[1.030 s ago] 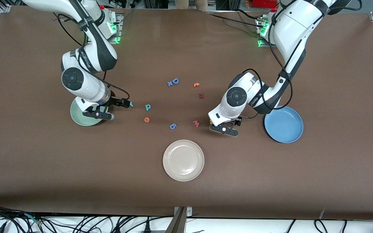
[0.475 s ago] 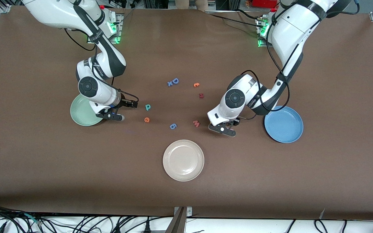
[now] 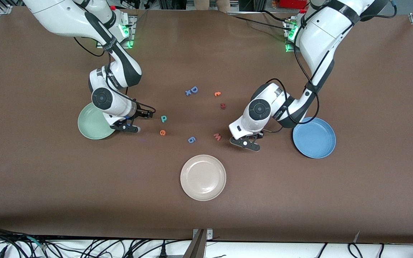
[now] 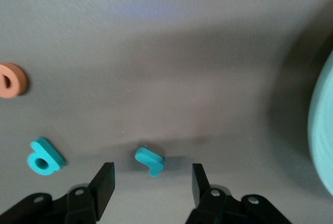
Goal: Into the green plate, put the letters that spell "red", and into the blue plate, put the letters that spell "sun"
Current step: 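Grasp teal l with the right gripper while the left gripper grasps green n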
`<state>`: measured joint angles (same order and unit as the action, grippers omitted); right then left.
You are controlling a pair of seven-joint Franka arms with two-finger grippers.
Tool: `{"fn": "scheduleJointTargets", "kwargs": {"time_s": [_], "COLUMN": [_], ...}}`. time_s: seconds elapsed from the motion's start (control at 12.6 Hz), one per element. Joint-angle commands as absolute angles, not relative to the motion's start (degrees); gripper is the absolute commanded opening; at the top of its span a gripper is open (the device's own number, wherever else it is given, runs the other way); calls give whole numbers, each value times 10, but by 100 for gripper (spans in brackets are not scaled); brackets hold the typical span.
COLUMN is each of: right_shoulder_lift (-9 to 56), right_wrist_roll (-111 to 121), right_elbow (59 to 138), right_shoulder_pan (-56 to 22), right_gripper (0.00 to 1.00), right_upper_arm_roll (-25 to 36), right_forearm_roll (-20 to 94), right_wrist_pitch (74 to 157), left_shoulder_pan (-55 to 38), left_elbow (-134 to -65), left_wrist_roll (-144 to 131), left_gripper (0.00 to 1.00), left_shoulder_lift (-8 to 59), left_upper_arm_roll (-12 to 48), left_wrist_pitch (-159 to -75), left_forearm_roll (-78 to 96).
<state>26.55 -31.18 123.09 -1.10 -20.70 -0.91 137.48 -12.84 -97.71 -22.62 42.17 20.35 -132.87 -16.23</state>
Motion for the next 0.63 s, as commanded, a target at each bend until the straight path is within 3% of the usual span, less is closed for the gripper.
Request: {"fn": "scheduleJointTargets", "kwargs": {"time_s": [0.0,0.55], "right_shoulder_lift": [264,288], "right_wrist_roll": [-311,-311], "right_elbow": [1245,1245], "right_shoulder_pan": [-12,-13], "right_gripper": [68,68], "right_upper_arm_roll": [-207,-207], "right_forearm_roll": [-11,-13], "right_wrist_pitch": [1387,1434], "left_shoulder_pan": [-129,-130], "left_elbow": [-976,-978], "left_wrist_roll": [-222,-226], "left_gripper": [43,44], "left_shoulder_lift": [422,418], "left_upper_arm_roll": [205,207], "left_wrist_pitch": [-1331,-1316], "left_forearm_roll": [-179,-179]}}
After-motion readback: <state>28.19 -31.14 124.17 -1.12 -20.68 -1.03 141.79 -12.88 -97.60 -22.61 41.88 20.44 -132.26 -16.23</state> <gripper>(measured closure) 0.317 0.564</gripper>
